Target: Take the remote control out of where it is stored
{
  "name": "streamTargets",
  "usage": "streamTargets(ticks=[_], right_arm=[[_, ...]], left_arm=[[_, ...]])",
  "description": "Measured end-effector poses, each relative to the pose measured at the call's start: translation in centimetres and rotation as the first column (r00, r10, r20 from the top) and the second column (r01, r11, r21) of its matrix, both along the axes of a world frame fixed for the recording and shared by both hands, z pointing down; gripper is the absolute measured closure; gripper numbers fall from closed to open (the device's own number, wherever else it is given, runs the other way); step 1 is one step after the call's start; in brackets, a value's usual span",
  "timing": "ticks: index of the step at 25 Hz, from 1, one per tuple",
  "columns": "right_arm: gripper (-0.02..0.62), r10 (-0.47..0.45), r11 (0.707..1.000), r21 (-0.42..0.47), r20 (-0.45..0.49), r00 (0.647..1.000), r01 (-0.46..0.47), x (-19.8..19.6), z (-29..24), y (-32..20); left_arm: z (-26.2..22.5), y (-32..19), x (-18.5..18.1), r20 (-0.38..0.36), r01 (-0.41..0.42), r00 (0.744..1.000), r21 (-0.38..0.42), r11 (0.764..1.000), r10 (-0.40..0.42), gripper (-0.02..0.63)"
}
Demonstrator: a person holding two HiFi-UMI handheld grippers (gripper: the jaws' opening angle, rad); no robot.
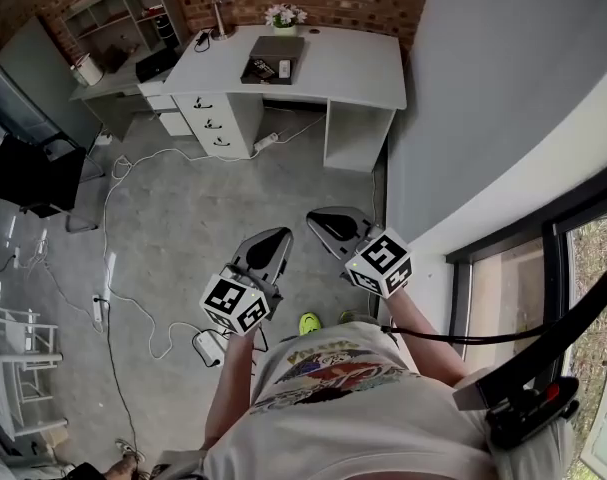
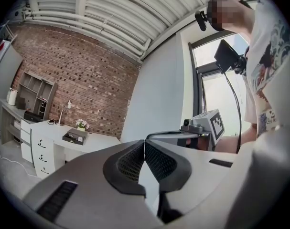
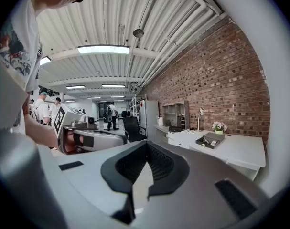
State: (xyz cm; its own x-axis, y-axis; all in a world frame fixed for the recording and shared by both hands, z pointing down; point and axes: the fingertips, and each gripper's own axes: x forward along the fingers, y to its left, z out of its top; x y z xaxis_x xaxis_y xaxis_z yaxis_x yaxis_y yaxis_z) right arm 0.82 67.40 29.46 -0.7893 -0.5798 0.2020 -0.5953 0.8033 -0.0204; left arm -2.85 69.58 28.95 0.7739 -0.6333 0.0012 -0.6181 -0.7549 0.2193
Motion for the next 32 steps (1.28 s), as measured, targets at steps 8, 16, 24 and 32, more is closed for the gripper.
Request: streamTargets(ticks=[8,16,24,32], right_arm=[[0.589,-0.015,1.0,-0.004,-0.026,1.0,0.015,-1.0,1.2,0.9],[0.588,-0.022,1.0,-0.002,-0.015,1.0,0.022,-1.1,1.5,-0.6],[0.588,-0.051,0.998,-0.043,-0.02,0.999,0.05,0.0,2.7,-5.9],[0.588,-0.074,0.996,-0.053,-0.011,0.997,0.073,1.0,2.6,-12.9]], left_arm=[[1.3,0.8,-1.3,-0.007,-0.017,1.0,-0.024,1.0,0.017,0.6],[1.7,-0.6,-1.7,-0.012,0.008,1.0,-0.032,0.999,-0.008,0.6],[2.2,-5.3,-2.0,-0.003,0.068,0.998,-0.049,0.997,-0.068,0.6],[1.5,-12.6,-0.6,0.016,0.096,0.995,-0.035,0.995,-0.096,0.6]])
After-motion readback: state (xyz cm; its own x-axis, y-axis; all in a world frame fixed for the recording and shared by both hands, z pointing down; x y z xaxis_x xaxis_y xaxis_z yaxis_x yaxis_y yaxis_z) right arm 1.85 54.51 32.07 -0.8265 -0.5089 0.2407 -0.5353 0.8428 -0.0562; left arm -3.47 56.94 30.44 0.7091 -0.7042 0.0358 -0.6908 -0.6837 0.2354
